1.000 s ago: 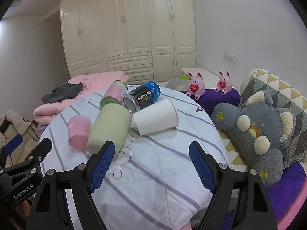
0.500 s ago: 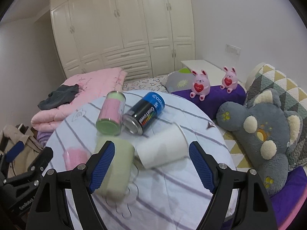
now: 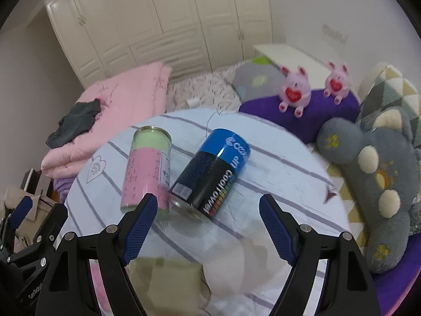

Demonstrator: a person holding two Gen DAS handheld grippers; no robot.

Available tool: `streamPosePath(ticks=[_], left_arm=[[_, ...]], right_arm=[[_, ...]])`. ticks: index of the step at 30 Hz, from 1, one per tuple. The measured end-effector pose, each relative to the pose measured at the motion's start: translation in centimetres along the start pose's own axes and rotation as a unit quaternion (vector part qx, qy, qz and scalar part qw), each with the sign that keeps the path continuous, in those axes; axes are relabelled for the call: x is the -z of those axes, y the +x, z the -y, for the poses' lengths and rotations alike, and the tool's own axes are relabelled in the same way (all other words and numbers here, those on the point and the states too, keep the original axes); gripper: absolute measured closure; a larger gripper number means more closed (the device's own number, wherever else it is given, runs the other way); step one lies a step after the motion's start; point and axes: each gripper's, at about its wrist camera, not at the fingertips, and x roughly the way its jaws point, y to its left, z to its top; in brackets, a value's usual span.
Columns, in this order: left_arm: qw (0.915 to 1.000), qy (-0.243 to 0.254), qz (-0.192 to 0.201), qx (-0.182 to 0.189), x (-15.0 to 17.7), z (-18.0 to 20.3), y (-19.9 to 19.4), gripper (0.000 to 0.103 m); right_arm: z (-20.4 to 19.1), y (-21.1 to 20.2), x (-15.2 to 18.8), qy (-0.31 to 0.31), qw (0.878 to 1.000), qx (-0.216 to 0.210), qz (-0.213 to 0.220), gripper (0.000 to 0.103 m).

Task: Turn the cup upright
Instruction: 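Move the right tool to the blue CoolTowel can and close around it, then lift the blue can with the right tool and carry it over the table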

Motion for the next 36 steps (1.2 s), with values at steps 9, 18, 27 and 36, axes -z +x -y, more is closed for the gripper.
streamPosePath(ticks=[9, 18, 27, 36], left_arm=[[0.9982, -0.002, -0.056, -0.019, -1.4, -0.7, 5.6, 0.001], [0.9955, -0.006, -0.094, -0.011, -1.2, -1.2, 8.3, 0.001], [0.9943, 0.0, -0.106, -0.009, -1.0, -0.9, 8.6, 0.001], [0.9947, -0.004, -0.102, -0.009, -1.5, -1.0, 7.9, 0.001]], right_arm=[[-0.2, 4.4, -2.7, 0.02, 0.998, 0.017, -0.058, 0.022], [-0.7, 8.7, -3.3, 0.024, 0.99, 0.035, -0.132, 0.022], [-1.0, 9.8, -3.3, 0.009, 0.984, 0.018, -0.176, 0.028], [-0.8, 8.9, -3.6, -0.001, 0.985, 0.025, -0.168, 0.028]])
